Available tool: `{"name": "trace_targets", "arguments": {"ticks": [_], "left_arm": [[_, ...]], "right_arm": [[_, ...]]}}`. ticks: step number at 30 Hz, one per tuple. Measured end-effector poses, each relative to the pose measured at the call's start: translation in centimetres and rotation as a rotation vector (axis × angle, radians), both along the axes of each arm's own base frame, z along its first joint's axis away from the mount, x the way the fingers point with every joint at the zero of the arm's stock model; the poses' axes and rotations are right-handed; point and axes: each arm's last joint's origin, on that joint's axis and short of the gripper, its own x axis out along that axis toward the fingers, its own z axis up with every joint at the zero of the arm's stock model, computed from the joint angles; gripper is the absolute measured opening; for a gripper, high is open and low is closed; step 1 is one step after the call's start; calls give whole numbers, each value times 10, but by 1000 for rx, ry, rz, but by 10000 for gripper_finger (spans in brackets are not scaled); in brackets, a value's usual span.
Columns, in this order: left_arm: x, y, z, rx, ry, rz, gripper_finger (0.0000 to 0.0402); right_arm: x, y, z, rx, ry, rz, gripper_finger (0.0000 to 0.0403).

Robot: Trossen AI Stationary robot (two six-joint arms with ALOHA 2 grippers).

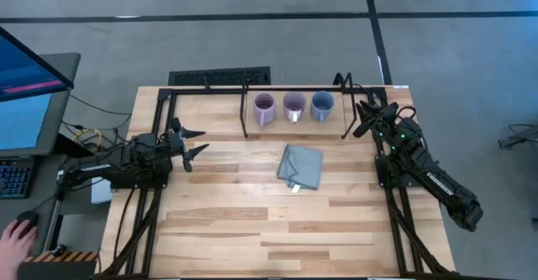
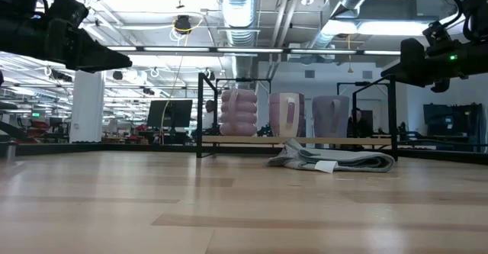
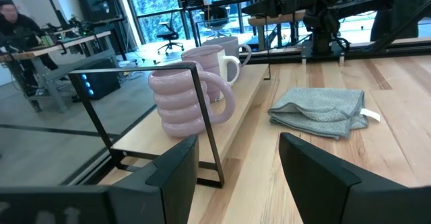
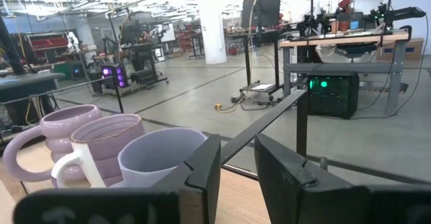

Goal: Stack small to large cups/mugs on shelf
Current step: Return to Home Position

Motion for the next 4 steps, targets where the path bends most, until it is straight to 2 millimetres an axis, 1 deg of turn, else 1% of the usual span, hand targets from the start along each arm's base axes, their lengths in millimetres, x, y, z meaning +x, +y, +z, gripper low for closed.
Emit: {"name": "trace_targets", "arguments": {"ticks": [4], "left_arm": [[0, 0, 0, 0, 0, 0, 199]], "right_arm": [[0, 0, 0, 0, 0, 0, 114]]}}
